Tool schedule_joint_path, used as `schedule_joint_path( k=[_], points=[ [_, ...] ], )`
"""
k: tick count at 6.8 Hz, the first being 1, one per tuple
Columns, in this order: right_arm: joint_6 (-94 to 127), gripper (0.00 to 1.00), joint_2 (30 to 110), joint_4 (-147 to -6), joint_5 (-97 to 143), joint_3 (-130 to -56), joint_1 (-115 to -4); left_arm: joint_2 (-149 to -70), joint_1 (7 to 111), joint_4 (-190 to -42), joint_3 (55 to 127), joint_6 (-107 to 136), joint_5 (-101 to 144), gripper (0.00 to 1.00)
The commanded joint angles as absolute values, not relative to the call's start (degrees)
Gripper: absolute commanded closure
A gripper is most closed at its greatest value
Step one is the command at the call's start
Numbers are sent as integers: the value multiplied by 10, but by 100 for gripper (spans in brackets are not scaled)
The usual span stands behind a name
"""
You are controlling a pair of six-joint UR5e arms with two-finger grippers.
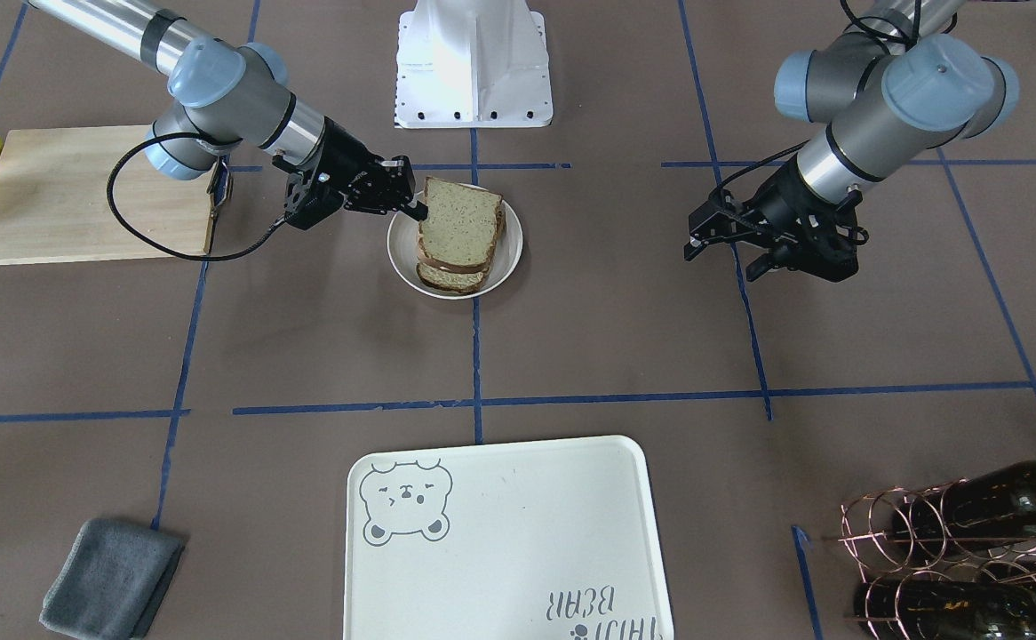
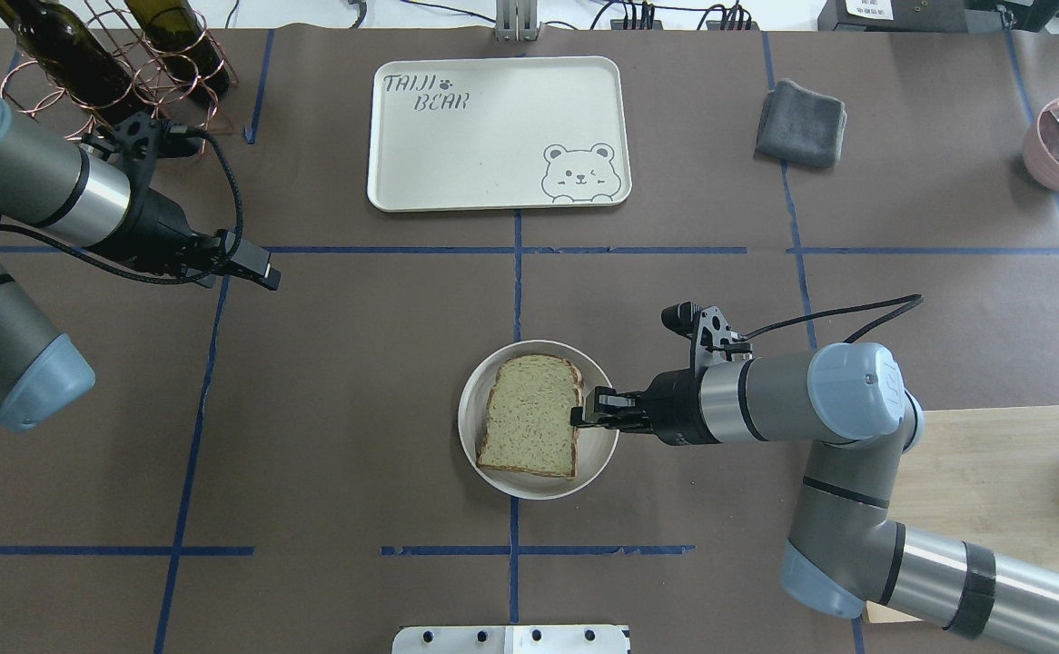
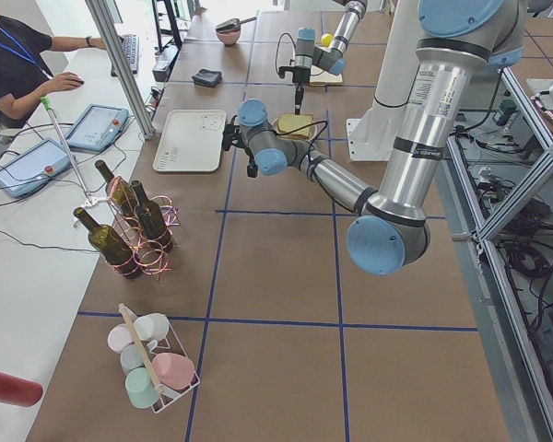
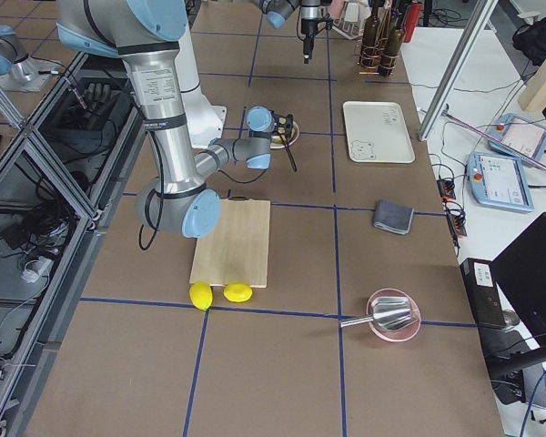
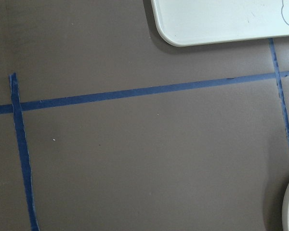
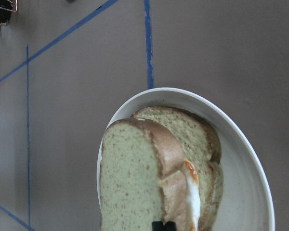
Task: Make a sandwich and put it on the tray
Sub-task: 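Release the bread and withdraw the right gripper while the left gripper reaches the plate rim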
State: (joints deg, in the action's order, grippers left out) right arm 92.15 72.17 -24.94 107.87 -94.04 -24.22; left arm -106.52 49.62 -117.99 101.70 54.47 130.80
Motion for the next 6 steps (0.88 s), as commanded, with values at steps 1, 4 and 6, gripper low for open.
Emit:
schedule_joint_path(
  k=[1,4,6],
  points=[
    [920,0,722,-250,1085,-941,-265,-1107,470,-1179,991,577,1308,0],
    [921,0,723,-255,1254,-940,-400,-1164,374,-1179,985,678,1236,5],
    [921,0,727,-263,1352,-940,-480,-1199,317,-1179,961,711,1192,35]
  ],
)
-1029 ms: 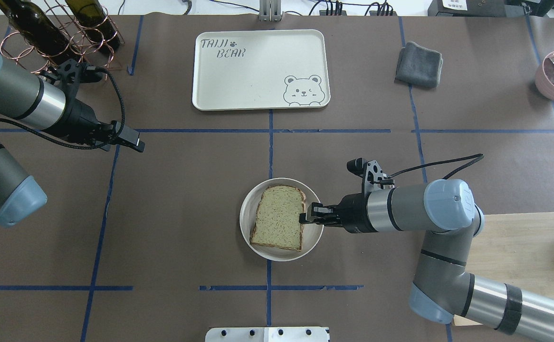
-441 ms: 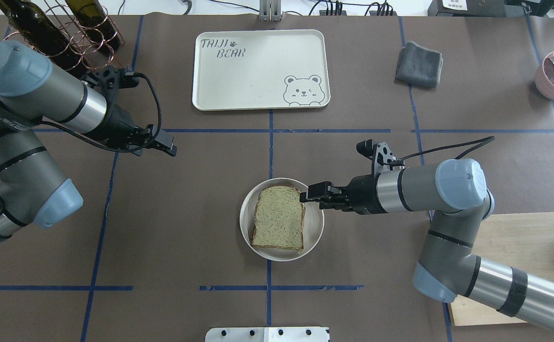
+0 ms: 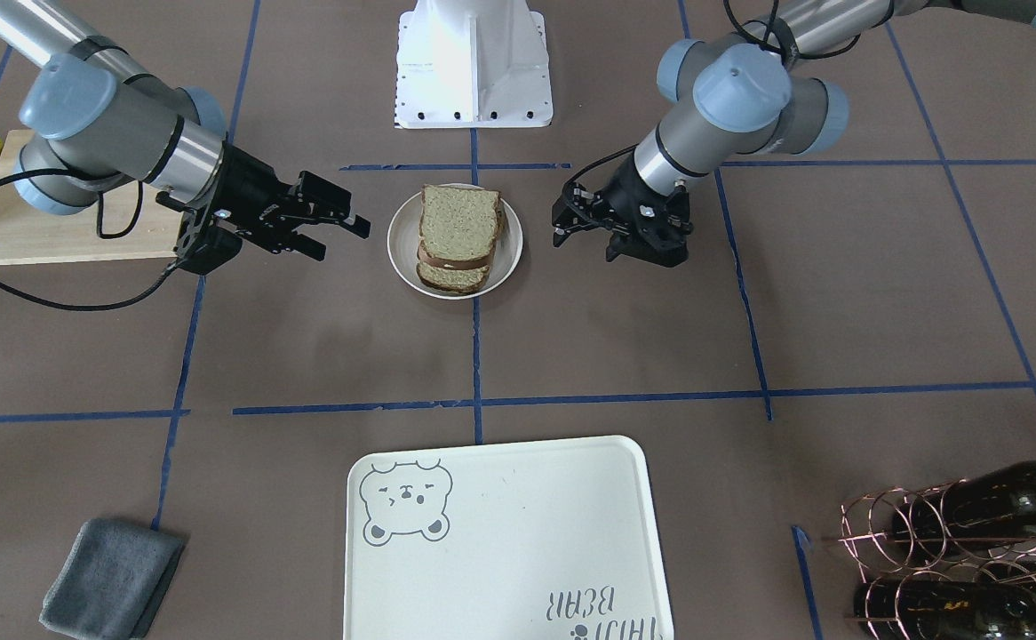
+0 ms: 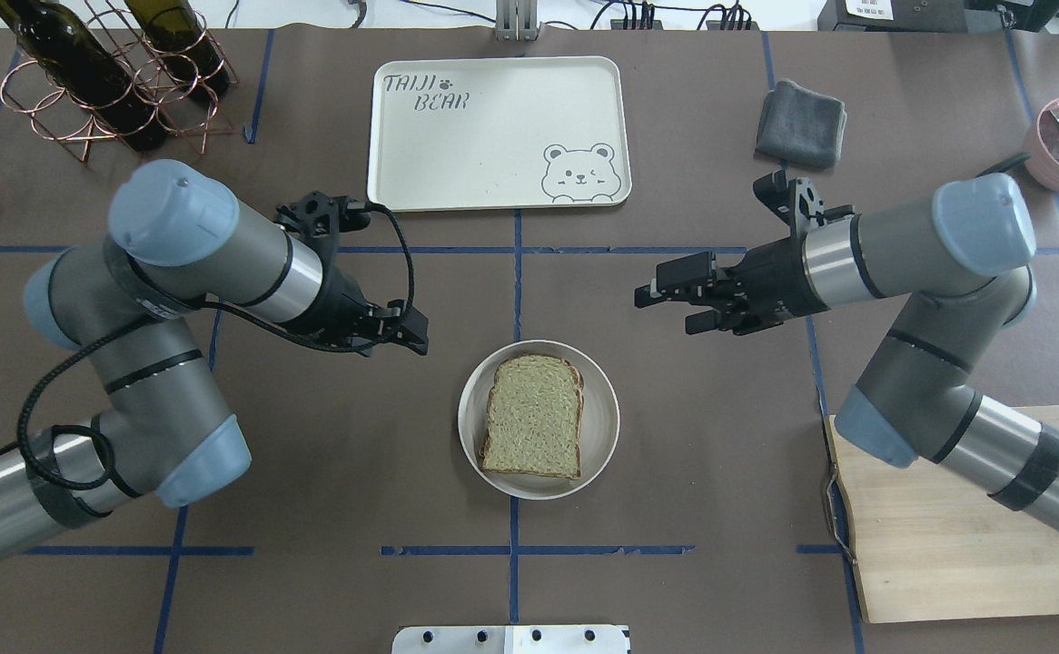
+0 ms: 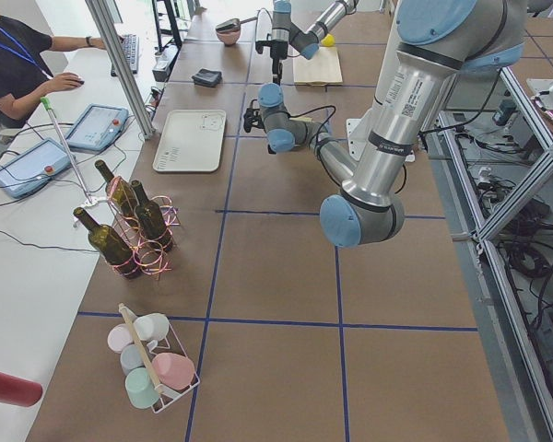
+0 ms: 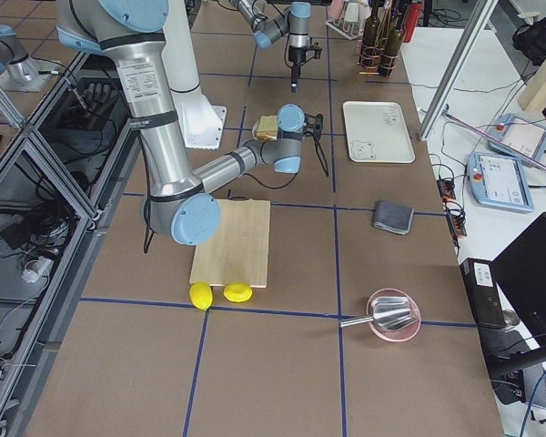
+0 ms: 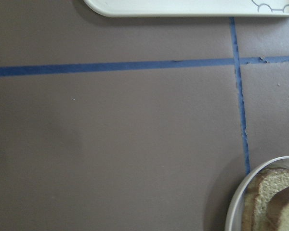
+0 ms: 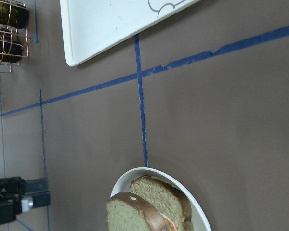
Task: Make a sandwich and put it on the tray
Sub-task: 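Release the bread and withdraw the right gripper while the left gripper reaches the plate rim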
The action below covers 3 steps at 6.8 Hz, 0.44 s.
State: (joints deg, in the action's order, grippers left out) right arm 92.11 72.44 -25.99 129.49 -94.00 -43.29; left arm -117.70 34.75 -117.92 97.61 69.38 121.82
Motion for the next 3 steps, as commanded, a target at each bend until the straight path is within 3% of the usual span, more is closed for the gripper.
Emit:
schedule_joint_path(
  k=[1,3],
  points=[
    [921,0,729,-264,1379,-940,-504,-1201,302,-1187,948,711,1183,42],
    [921,0,728,-284,1422,-940,-547,-1208,287,-1223,917,713,1182,43]
  ],
)
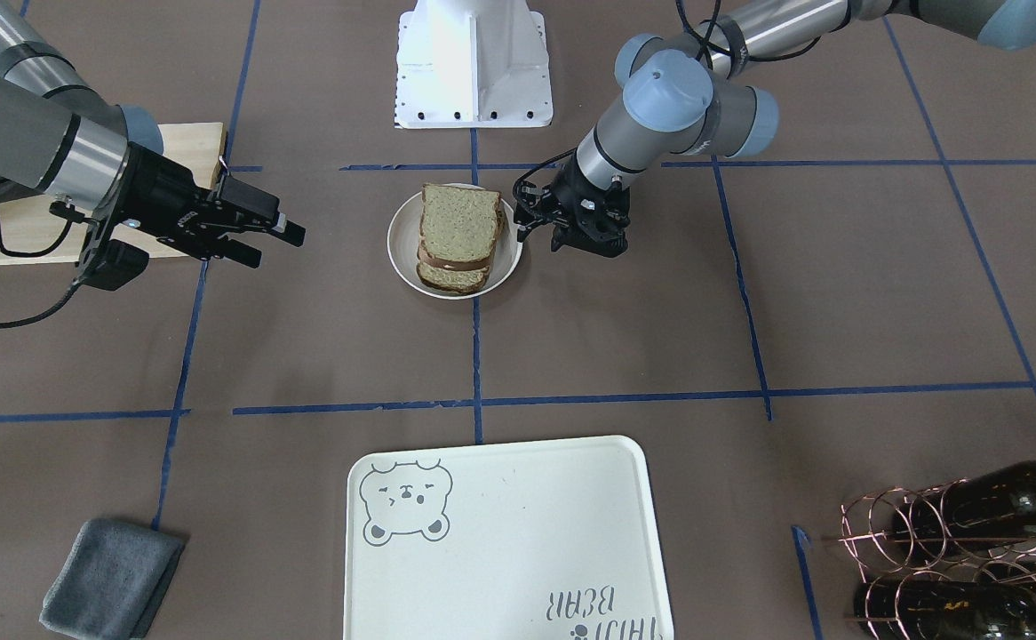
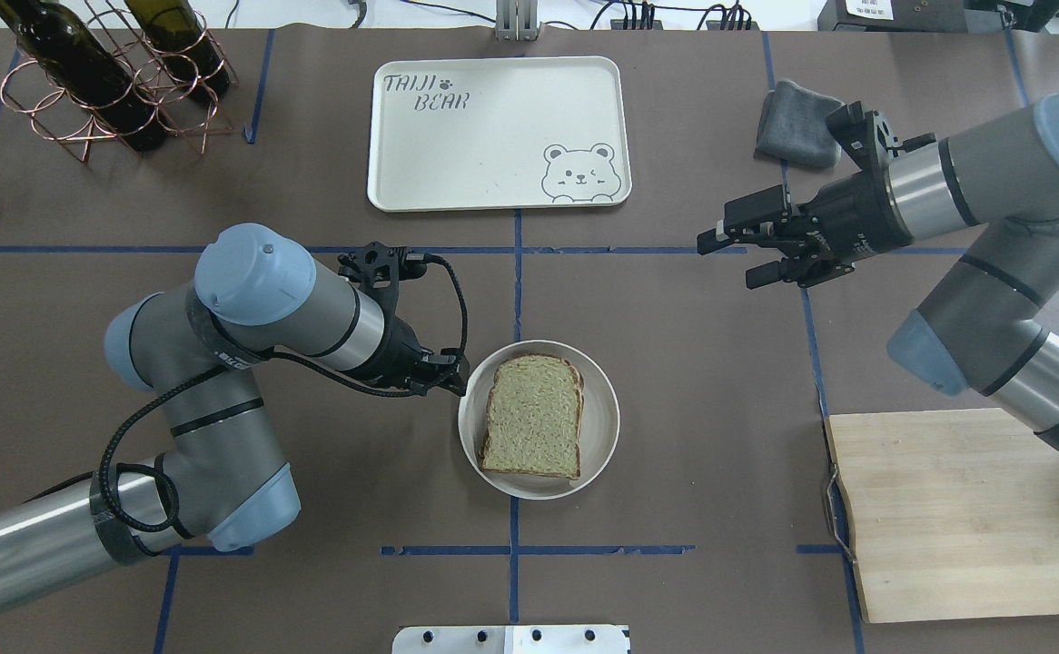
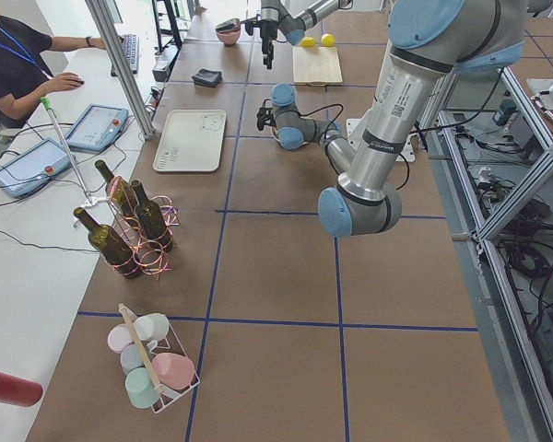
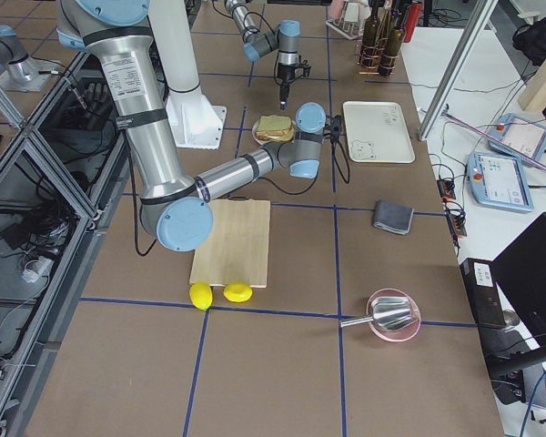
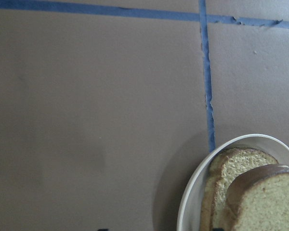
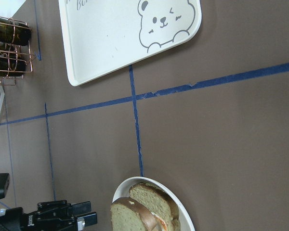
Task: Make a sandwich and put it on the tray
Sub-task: 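Release the bread and withdraw the right gripper while the left gripper reaches the plate rim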
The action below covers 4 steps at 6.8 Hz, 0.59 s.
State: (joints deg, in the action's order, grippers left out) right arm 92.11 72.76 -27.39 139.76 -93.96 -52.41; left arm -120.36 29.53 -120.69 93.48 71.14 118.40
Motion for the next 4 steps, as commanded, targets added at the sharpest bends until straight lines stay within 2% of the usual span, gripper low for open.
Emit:
schedule_joint_path(
  k=[1,3,4],
  points=[
    [921,0,729,-284,1422,-940,-551,-1213,285,-1236,902,715,1179,46],
    [922,0,729,-284,1428,-940,-556,-1217,264,-1253,889,717,1151,54],
    [922,0,729,-284,1432,-940,-559,-1219,263,-1253,885,721,1151,60]
  ],
)
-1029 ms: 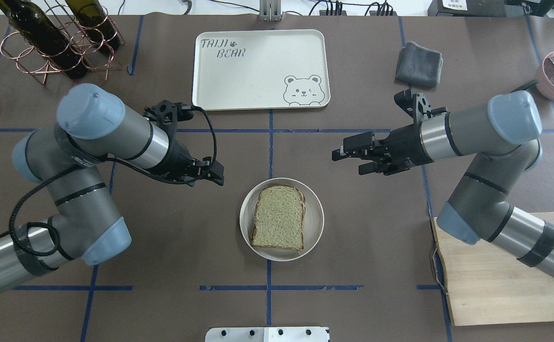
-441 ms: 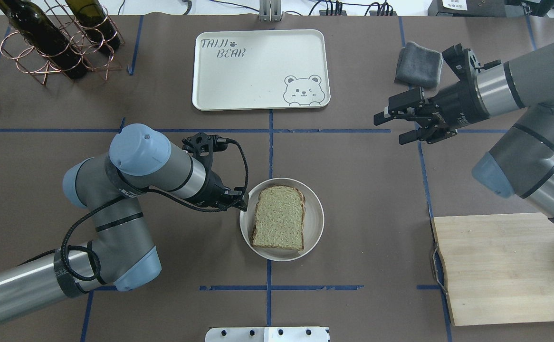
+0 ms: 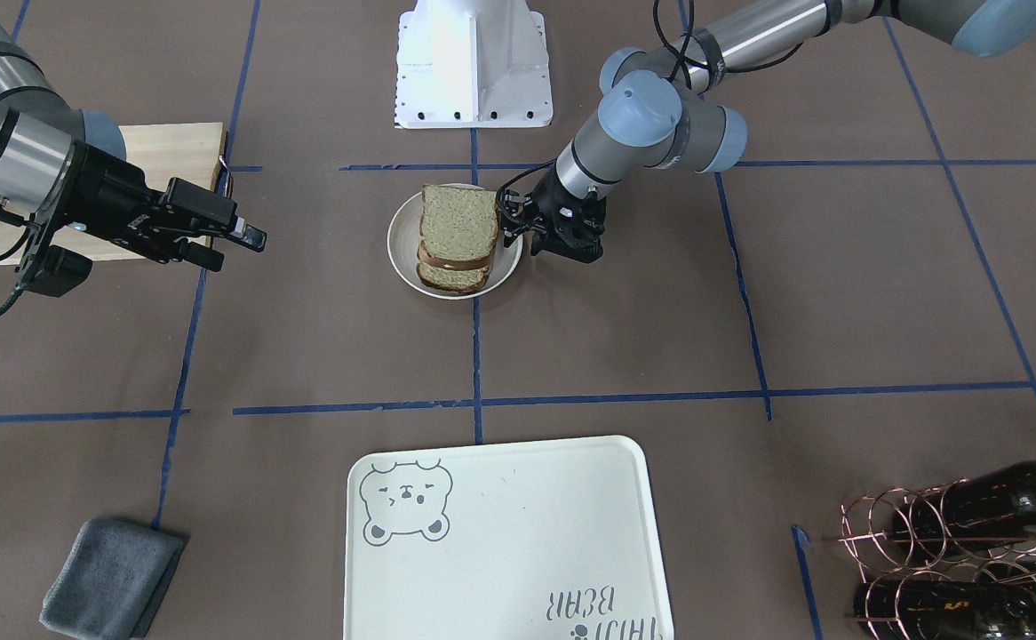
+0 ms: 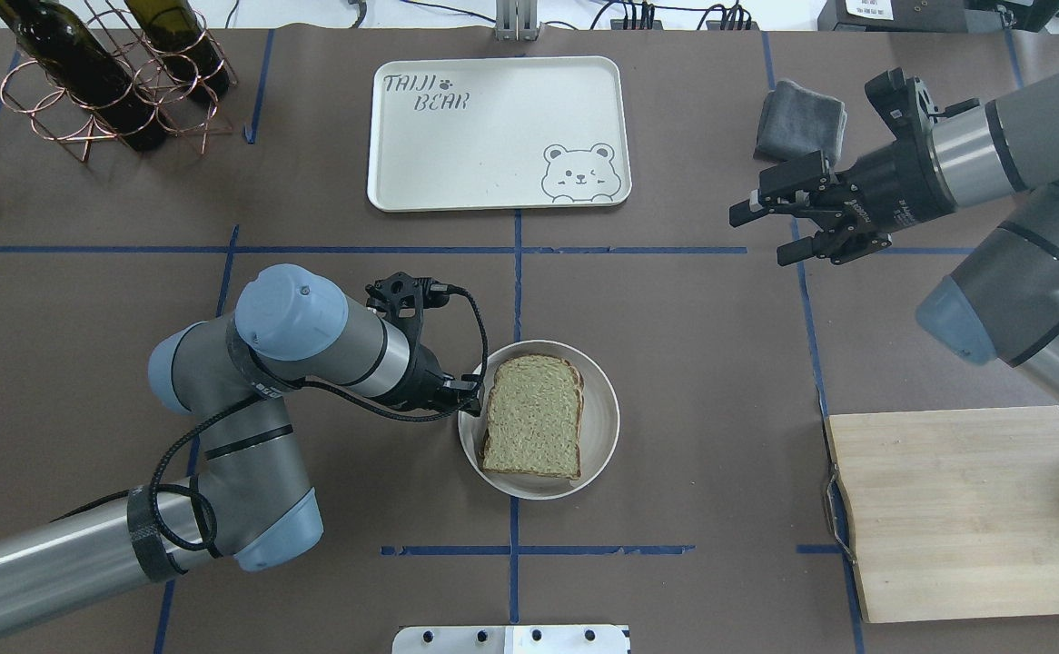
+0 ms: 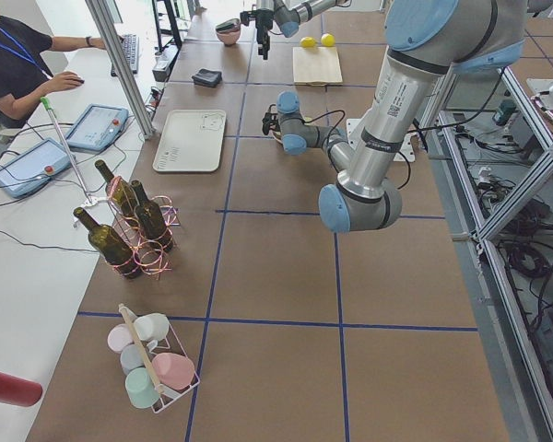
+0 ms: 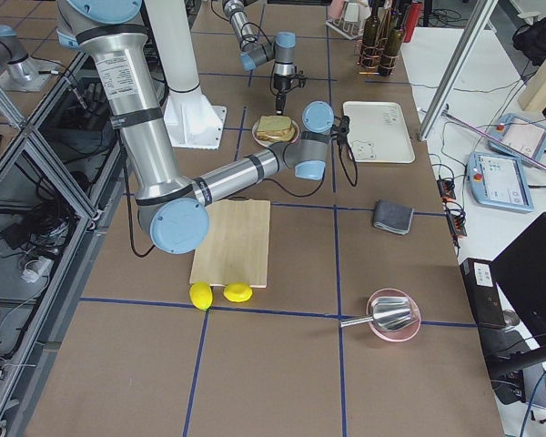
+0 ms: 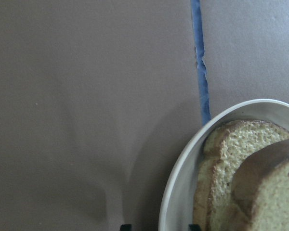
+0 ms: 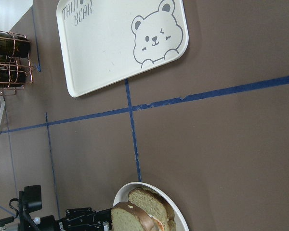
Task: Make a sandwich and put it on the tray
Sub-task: 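Grip the plate rim with the left gripper and lift the plate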
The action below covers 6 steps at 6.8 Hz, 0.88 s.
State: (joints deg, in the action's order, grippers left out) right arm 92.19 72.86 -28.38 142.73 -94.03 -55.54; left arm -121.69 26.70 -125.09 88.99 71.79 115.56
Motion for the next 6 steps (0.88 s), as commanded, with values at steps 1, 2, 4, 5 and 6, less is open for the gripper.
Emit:
schedule_joint_path(
  k=[1,2,4,5,6],
  points=[
    [922,0,729,-284,1432,-940,-559,-1219,263,-1254,882,721,1151,70],
    [922,0,729,-284,1432,-941,-560,-1219,263,-1254,882,721,1151,83],
    [922,0,729,-284,1433,-940,-563,-1219,263,-1255,883,721,1151,100],
    [922,0,730,-284,1433,-940,-564,-1220,264,-1255,887,723,1152,100],
    [922,0,736,-284,1441,-941,-572,-1220,268,-1255,890,747,1154,100]
  ],
)
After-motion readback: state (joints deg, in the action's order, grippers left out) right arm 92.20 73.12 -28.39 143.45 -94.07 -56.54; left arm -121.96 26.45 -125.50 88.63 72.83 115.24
